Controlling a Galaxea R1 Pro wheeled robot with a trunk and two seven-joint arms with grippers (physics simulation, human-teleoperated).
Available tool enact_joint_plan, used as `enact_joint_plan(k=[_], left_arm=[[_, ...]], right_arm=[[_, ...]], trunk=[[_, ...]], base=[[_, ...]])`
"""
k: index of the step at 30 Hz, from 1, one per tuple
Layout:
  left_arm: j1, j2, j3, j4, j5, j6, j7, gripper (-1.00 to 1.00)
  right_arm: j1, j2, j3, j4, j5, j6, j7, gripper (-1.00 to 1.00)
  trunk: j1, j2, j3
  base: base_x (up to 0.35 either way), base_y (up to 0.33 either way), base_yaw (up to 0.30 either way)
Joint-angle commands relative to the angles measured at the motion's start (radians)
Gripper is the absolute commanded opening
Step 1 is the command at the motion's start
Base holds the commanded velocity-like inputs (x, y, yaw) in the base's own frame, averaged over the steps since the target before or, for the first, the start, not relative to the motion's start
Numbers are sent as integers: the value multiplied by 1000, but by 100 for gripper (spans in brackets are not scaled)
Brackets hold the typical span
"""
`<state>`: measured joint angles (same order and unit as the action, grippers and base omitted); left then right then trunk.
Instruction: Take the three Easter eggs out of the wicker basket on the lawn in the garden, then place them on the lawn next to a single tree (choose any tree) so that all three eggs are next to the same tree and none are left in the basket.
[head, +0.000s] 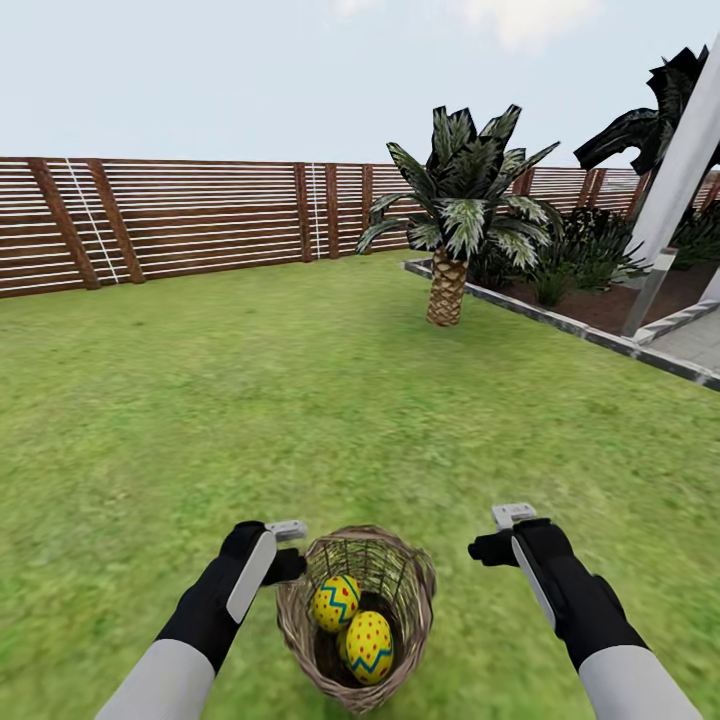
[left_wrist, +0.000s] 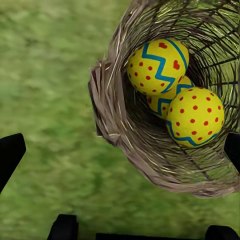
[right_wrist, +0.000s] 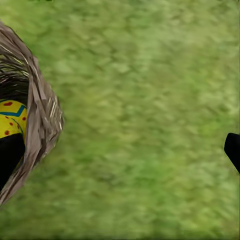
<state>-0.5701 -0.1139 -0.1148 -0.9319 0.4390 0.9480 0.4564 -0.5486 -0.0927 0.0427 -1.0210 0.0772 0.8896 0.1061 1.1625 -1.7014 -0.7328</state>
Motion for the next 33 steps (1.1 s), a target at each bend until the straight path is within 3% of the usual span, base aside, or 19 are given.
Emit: enact_joint_plan(k=[1, 8, 33], left_arm=[[-1, 1, -1, -1, 10, -2, 8, 100], [-1, 4, 23, -2, 10, -5, 8, 100], [-1, 6, 27, -2, 10, -3, 8, 100]], right_arm=[[-1, -1, 2, -1, 9, 5, 8, 100], [-1, -2, 3, -1, 9, 5, 7, 100], [-1, -7, 2, -1, 7, 5, 7, 100]], trunk=[[0, 0, -1], [0, 0, -1], [0, 0, -1]], base=[[302, 0, 0], [228, 0, 0], [50, 54, 0]])
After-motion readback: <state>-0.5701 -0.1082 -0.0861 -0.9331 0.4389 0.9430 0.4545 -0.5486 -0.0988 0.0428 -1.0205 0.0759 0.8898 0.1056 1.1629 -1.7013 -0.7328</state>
